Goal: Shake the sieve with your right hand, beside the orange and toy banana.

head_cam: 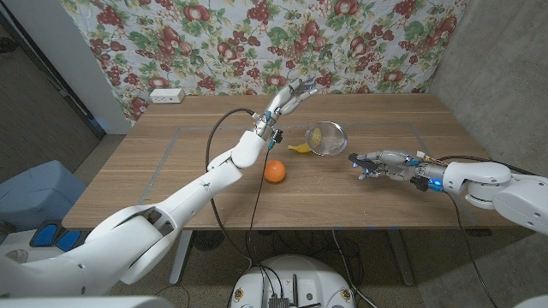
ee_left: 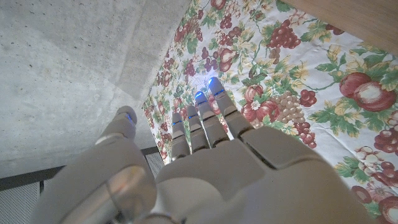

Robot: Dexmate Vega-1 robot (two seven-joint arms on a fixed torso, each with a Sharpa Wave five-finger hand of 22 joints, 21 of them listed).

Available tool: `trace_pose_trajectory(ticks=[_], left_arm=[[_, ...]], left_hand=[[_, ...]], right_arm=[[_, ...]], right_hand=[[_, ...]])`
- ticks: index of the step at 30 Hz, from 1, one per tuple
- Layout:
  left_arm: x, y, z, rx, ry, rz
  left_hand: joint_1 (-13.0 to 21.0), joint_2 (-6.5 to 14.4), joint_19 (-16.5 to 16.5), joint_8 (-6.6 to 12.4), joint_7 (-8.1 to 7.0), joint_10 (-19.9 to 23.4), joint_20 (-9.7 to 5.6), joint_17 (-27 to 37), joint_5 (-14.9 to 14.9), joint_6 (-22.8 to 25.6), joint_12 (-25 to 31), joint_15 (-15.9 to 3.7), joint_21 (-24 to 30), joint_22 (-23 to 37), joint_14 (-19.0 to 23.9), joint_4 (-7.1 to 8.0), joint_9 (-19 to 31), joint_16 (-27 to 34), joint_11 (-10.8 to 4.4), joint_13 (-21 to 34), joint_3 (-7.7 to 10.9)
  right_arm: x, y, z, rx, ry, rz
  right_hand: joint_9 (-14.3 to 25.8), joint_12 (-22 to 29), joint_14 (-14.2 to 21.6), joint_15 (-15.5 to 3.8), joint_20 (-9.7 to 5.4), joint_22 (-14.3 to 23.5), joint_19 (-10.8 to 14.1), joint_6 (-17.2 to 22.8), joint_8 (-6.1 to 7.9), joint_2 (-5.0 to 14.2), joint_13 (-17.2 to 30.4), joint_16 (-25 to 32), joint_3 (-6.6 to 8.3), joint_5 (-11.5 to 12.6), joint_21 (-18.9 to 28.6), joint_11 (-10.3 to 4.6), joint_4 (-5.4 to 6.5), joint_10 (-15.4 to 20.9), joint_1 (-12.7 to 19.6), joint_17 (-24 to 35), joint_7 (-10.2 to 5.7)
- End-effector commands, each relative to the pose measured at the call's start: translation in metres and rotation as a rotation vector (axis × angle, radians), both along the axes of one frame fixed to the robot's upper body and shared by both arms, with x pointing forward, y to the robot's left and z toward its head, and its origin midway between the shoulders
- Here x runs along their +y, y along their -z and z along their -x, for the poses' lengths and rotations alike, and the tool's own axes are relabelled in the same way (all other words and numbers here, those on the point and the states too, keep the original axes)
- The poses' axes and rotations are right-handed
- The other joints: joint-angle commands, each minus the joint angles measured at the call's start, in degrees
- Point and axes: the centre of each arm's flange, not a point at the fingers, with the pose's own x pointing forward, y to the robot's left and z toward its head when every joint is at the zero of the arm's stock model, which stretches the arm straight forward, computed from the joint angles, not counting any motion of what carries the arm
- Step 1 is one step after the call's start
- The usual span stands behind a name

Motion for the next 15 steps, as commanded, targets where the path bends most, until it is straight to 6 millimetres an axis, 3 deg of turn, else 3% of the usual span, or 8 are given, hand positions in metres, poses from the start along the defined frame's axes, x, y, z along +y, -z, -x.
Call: trace_pose_trajectory(ticks=[1,15], left_arm=[[0.016,0.008,-0.002,0.053,0.068,0.115],[0.040,0.018,-0.009,0.215,0.165,0.260]], left_hand=[[-0.86,0.50,-0.25,0.30,-0.02,-0.55,-0.34,0.07,-0.10,0.16,0.41,-0.30,-0.07,0.08,-1.39,0.42,-0.09,-0.26,-0.26,-0.33,0.23],[-2.84,1.57,-3.49,-0.26,1.17,-3.43,-1.38,-0.79,-0.29,-1.41,0.08,-0.40,-1.98,-0.26,-6.79,0.21,-0.48,-0.85,-1.20,-2.48,1.38]], right_arm=[[-0.002,0.001,-0.004,-0.013,0.003,-0.039],[-0.004,0.002,-0.009,-0.028,-0.002,-0.066]], right_hand=[[0.06,0.31,0.43,-5.02,-1.16,0.09,-0.35,0.33,0.37,2.19,0.20,0.56,0.19,0.21,0.50,-2.17,0.14,1.33,2.50,0.20,0.41],[0.15,0.47,0.29,-5.01,-1.25,0.07,-0.77,0.47,0.18,2.11,0.13,0.89,0.07,0.19,1.56,-2.19,0.25,1.28,2.71,0.18,0.38]])
